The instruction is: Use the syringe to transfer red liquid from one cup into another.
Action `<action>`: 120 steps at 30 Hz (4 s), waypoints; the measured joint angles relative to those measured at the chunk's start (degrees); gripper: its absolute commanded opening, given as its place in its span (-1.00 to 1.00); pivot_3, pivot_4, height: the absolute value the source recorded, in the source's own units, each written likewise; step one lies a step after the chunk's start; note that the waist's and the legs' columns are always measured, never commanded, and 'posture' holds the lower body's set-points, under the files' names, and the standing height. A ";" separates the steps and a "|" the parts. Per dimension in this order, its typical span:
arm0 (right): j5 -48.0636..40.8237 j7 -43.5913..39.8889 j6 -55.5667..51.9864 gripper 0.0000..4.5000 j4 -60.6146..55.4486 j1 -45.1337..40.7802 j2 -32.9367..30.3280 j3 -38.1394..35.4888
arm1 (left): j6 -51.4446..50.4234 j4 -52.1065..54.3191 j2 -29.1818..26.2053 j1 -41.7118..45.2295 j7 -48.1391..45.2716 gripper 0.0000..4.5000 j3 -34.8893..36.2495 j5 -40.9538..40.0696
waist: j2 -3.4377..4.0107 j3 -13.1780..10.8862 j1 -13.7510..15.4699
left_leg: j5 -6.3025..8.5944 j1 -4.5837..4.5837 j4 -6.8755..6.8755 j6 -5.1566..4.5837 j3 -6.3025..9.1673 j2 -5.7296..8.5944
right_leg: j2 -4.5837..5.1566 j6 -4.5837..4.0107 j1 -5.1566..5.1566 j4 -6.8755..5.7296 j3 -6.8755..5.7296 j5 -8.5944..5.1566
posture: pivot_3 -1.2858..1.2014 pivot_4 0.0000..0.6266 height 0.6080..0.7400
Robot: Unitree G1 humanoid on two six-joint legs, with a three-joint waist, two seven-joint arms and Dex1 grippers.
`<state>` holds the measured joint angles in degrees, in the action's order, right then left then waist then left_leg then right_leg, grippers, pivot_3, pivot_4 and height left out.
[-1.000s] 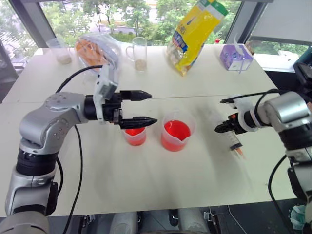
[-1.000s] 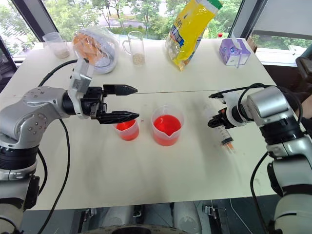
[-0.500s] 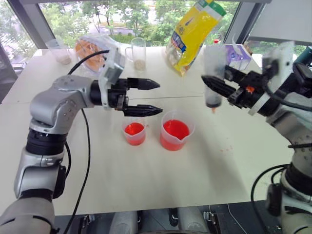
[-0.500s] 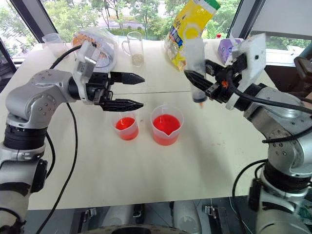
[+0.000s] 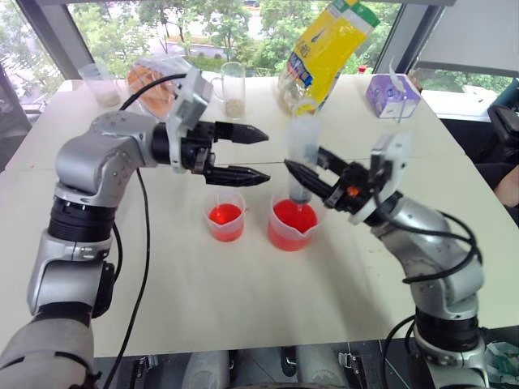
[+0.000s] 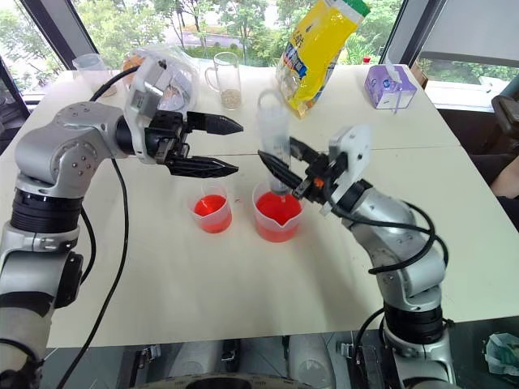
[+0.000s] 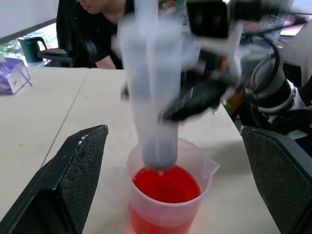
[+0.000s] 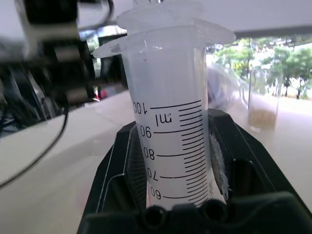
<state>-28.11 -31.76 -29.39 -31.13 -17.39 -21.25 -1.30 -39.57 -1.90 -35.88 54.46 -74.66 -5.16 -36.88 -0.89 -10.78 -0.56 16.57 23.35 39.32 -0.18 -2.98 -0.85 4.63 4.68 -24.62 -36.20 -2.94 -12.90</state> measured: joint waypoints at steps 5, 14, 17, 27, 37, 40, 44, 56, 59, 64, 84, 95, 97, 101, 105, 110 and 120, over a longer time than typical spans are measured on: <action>3.70 -0.95 6.41 -0.38 3.27 3.62 0.43 3.23 | 0.03 -0.39 1.75 0.79 0.67 1.00 -0.01 0.13 | 0.00 0.00 -0.06 | 0.00 -0.02 0.00 0.00 0.01 -0.01 | -0.01 0.00 0.00 -0.01 0.00 0.00 | 0.03 -0.52 1.00; 5.57 -0.76 8.73 -0.38 3.84 5.62 0.95 5.76 | 0.10 -1.29 5.37 1.11 2.75 1.00 -0.01 0.19 | 0.00 0.00 -0.05 | 0.00 -0.03 0.00 0.01 0.01 -0.01 | -0.01 0.00 0.01 -0.02 0.00 0.00 | 0.03 -0.52 1.00; 5.75 -0.70 8.77 -0.38 3.83 5.62 0.94 5.79 | 0.12 -2.06 6.35 1.28 3.59 1.00 -0.04 0.53 | 0.00 0.00 -0.03 | 0.00 -0.03 0.00 0.01 0.02 -0.01 | -0.01 0.00 0.01 -0.02 0.00 0.00 | 0.03 -0.52 1.00; 5.99 -0.77 8.69 -0.38 3.83 5.37 0.66 5.87 | 0.31 -2.91 7.86 1.44 4.59 0.40 -0.92 3.04 | 0.00 0.00 -0.03 | 0.00 -0.03 0.00 0.01 0.02 -0.01 | -0.01 0.00 0.01 -0.02 0.00 0.00 | 0.03 -0.52 1.00; 5.91 -1.02 8.59 -0.38 3.83 5.30 -0.24 5.67 | -0.05 -3.14 8.33 1.45 4.21 -0.99 -0.91 3.06 | 0.00 0.00 -0.03 | 0.00 -0.03 0.01 0.00 0.02 0.00 | -0.01 0.00 0.01 -0.02 0.00 0.00 | 0.03 -0.52 1.00; 5.48 -1.41 8.31 -0.38 3.81 5.28 -0.38 5.48 | -0.11 -4.26 8.51 1.76 3.56 -0.99 -0.83 2.76 | 0.00 0.00 -0.01 | 0.00 -0.04 0.01 0.00 0.02 -0.01 | -0.01 0.00 0.01 -0.02 0.00 0.00 | 0.03 -0.52 1.00; 3.13 -1.78 6.95 -0.38 3.81 4.46 -0.44 4.14 | -1.04 -7.68 9.21 4.79 2.60 -0.99 -0.80 2.45 | 0.00 0.00 0.05 | 0.00 -0.02 0.02 0.00 0.02 0.01 | -0.01 0.00 0.02 -0.02 -0.01 0.00 | 0.03 -0.52 1.00; -0.56 -4.29 6.21 -0.38 6.42 4.01 -1.49 3.09 | 0.26 -14.46 10.14 9.50 -0.69 -0.99 -1.16 3.63 | 0.00 0.00 -0.02 | 0.00 -0.03 0.02 0.00 0.02 0.01 | -0.01 0.00 0.02 -0.02 -0.01 0.00 | 0.03 -0.52 1.00; -0.80 -4.29 6.22 -0.38 6.65 4.11 -1.49 3.09 | 0.60 -15.27 10.16 10.03 -0.99 -0.99 -1.16 3.78 | 0.00 0.00 -0.02 | 0.00 -0.02 0.02 0.00 0.02 0.00 | -0.01 0.00 0.02 -0.02 -0.01 0.00 | 0.03 -0.52 1.00; -0.89 -4.29 6.21 -0.38 6.74 4.09 -1.49 3.09 | 1.51 -15.82 10.15 10.72 -1.34 -0.99 -1.15 3.91 | 0.00 0.00 -0.02 | 0.00 -0.02 0.02 0.00 0.02 0.00 | -0.01 0.00 0.02 -0.02 -0.01 0.00 | 0.03 -0.52 1.00; -7.78 -0.92 -4.15 -0.38 -0.29 -1.21 -4.73 -1.03 | 2.26 -10.82 6.44 5.83 -1.40 0.97 -0.17 3.88 | 0.01 0.00 -0.01 | 0.00 -0.03 0.02 0.00 0.04 -0.03 | -0.01 0.00 0.01 -0.05 -0.01 0.00 | 0.03 -0.52 1.00; -10.10 -0.56 -4.70 -0.38 1.00 -7.49 -4.39 -2.12 | -2.41 -10.51 -0.12 6.46 0.37 0.97 8.49 -0.36 | 0.01 -0.01 -0.31 | 0.00 -0.03 0.02 0.00 0.05 -0.06 | -0.02 0.00 -0.01 -0.07 -0.02 0.00 | 0.03 -0.52 1.00; -12.26 -0.68 -4.98 -0.38 2.45 -13.00 -3.05 -2.47 | -3.93 -10.59 -1.86 7.16 1.55 0.97 11.47 -1.97 | 0.01 -0.01 -0.36 | -0.01 -0.03 0.02 0.01 0.07 -0.08 | -0.04 0.00 -0.04 -0.12 -0.02 0.00 | 0.03 -0.52 1.00; -15.03 -2.05 -4.88 -0.38 7.92 -22.56 1.89 -1.40 | -6.43 -10.13 -4.65 7.86 3.77 0.97 16.34 -5.07 | 0.01 -0.01 -0.27 | -0.01 -0.04 0.02 0.01 0.07 -0.09 | -0.02 0.00 -0.04 -0.18 -0.02 0.00 | 0.03 -0.52 1.00; -13.92 -5.09 -2.15 -0.38 15.74 -27.53 7.76 2.88 | -8.37 -7.88 -6.44 8.43 6.53 0.97 19.25 -7.72 | 0.01 -0.01 -0.09 | -0.01 -0.02 0.02 0.01 0.06 -0.09 | 0.05 -0.01 -0.03 -0.18 -0.03 0.00 | 0.03 -0.52 1.00; -9.06 -9.60 3.98 -0.38 26.37 -27.86 13.05 7.19 | -11.04 -5.50 -9.76 8.58 9.99 0.97 22.72 -10.67 | 0.00 -0.01 -0.26 | 0.00 0.00 0.02 0.01 0.03 -0.08 | 0.07 0.00 -0.04 -0.14 -0.02 0.00 | 0.03 -0.52 1.00; -2.39 -15.85 9.50 -0.38 31.46 -19.58 14.58 12.61 | -13.78 -0.06 -11.45 6.27 12.36 0.97 22.25 -13.61 | 0.01 -0.01 -0.33 | -0.05 -0.04 0.02 0.09 0.04 -0.08 | 0.03 0.00 -0.04 -0.21 -0.03 0.00 | 0.03 -0.52 1.00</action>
<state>-30.49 -47.61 -19.89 0.32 -36.97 -6.66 11.31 -53.35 -1.96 -47.33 60.73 -62.30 17.09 -50.49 -0.88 -10.79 -0.88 16.52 23.31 39.33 -0.09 -2.94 -0.94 4.67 4.67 -24.67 -36.41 -2.97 -12.90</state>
